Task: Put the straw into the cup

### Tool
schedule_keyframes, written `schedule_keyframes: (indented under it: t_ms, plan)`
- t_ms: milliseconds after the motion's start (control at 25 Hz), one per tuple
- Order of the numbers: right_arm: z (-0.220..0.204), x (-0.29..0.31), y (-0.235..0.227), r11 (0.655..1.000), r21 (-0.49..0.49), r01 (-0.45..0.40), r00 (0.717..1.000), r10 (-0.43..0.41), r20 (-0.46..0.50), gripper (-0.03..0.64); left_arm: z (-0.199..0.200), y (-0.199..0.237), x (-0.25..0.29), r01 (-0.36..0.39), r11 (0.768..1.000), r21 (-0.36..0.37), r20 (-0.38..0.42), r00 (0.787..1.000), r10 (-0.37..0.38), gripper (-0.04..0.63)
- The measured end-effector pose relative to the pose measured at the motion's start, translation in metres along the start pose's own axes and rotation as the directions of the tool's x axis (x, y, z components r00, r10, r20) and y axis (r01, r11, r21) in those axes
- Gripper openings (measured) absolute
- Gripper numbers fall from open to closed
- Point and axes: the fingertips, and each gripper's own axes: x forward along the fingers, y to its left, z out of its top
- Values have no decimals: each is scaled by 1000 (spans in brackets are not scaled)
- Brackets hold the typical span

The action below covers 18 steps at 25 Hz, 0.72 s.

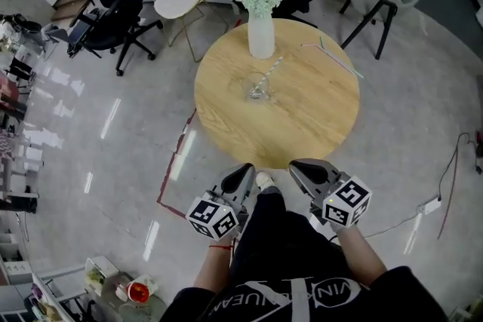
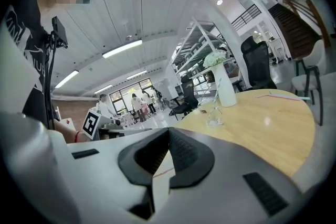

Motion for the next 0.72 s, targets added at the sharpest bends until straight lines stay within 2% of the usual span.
schedule_keyframes:
  t_ms: [440, 720]
  plan:
    - [-7, -57, 59, 998, -60, -23, 1000, 24, 16, 3, 5, -61, -45, 28, 997, 78, 40, 999, -31, 20]
    - [-8, -74, 84, 997, -67, -41, 999, 43, 26, 3, 5, -88, -67, 20, 996, 90, 47, 999, -24, 20]
